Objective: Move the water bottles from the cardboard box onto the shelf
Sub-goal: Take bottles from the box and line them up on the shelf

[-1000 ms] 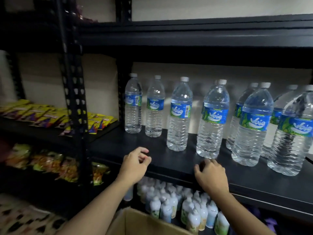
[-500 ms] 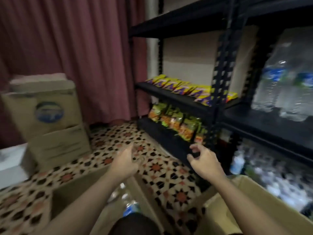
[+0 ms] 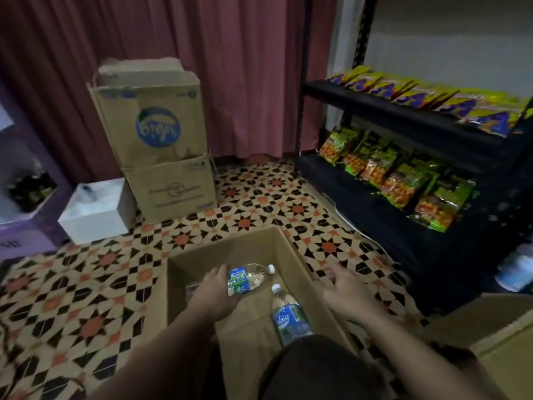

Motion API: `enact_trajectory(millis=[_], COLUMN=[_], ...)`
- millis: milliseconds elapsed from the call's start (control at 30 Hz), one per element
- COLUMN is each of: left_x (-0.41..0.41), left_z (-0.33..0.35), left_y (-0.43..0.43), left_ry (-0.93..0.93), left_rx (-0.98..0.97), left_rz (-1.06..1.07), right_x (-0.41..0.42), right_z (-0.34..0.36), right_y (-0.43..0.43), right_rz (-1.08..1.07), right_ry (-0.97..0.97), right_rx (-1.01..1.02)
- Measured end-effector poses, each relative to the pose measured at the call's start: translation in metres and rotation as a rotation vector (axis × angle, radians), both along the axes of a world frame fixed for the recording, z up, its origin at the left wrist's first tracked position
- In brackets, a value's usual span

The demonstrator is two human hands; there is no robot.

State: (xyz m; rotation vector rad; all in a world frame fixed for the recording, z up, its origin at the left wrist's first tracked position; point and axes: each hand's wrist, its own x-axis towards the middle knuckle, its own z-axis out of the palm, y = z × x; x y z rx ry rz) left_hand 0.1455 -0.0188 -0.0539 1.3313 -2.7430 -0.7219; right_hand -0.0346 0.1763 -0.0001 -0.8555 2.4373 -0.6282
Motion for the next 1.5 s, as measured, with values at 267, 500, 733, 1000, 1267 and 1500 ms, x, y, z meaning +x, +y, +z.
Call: enact_trajectory(millis=[267, 500, 733, 1000, 1267, 1500], left_x=[-0.044, -0.083, -0.097, -0.092, -0.063, -0.029], left_z=[-0.066, -0.137, -0.189, -0.199, -0.206, -0.221], left_y=[-0.051, -0.091, -0.123, -0.126, -0.083, -0.019], left_ry=[-0.118, -0.277, -0.396, -0.555, -0.431, -0.113], left_rx=[-0.024, -0.051, -0.026, -0.142, -0.062, 0.344], left_rz=[-0.081, -0.066, 0.010, -0.046, 0.075, 0.389], right_x=[0.007, 0.015, 0.034, 0.021, 0.006, 0.013], right_z=[-0.115, -0.202, -0.283, -0.289, -0.260, -0.265], right_y=[-0.045, -0.067, -0.083, -0.078, -0.069, -0.060], right_rz=[-0.019, -0.207, -0.151, -0.064, -0.038, -0.291], right_ry=[-0.169, -0.126, 0.183, 0.211, 0.046, -0.361], right_rx=[0.075, 0.204, 0.394, 0.345, 0.288, 0.255])
